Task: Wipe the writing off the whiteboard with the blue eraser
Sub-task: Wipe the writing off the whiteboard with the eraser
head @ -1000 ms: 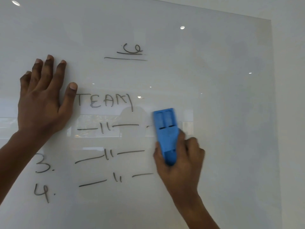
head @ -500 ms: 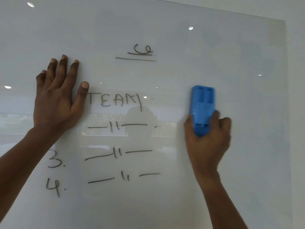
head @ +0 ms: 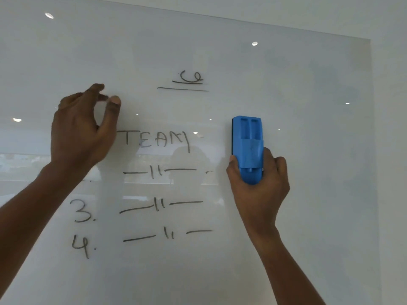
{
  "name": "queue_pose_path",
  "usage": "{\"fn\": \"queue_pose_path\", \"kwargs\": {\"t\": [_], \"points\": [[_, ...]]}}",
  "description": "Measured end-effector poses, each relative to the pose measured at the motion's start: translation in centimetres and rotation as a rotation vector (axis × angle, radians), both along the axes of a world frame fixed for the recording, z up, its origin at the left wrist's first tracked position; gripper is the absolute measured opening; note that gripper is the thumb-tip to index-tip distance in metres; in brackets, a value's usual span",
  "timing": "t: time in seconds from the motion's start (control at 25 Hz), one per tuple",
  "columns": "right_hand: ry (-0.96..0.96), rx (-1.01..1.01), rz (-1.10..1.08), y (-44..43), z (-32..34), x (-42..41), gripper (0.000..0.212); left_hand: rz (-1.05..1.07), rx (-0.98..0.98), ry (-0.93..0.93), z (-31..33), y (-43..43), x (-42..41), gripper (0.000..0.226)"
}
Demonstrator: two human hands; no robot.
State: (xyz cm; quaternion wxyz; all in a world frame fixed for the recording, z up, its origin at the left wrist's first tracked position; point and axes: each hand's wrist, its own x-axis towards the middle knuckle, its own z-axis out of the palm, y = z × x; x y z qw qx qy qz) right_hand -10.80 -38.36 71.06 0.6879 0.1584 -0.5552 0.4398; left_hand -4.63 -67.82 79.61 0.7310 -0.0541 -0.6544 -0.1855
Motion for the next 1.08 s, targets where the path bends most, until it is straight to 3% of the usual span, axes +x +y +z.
{"fn": "queue_pose_path", "kwargs": {"t": [0.08,0.2,0.4,0.6,0.88,1.0,1.08], "points": [[-0.035,0.041,-0.053,-1.4,-0.3,0.2,0.054,-0.098,0.021,0.031,-0.3,3.2,1.5,0.040],[-0.075,0.056,-0.101,-4.1,-0.6,0.8,0.062,-0.348,-0.018,-0.094,-1.9,9.5,2.7,0.032],[0.013,0.017,-0.224,-6.6,0.0,2.0,0.052,-0.387,0.106,-0.263,-3.7,16.0,3.0,0.079],[0.065,0.058,-0.382,-6.9,-0.3,2.2,0.049,-0.433,0.257,-0.288,-3.1,16.3,3.6,0.092],[0.142,0.196,-0.364,-7.2,-0.5,2.4,0.060,-0.456,0.315,-0.364,-1.9,15.2,3.9,0.062],[0.228,0.371,-0.250,-5.6,-0.1,2.6,0.056,-0.489,0.348,-0.278,-1.6,13.3,4.6,0.052],[0.223,0.360,-0.248,-3.0,1.0,2.1,0.053,-0.460,0.344,-0.190,-1.6,11.3,5.3,0.050]]}}
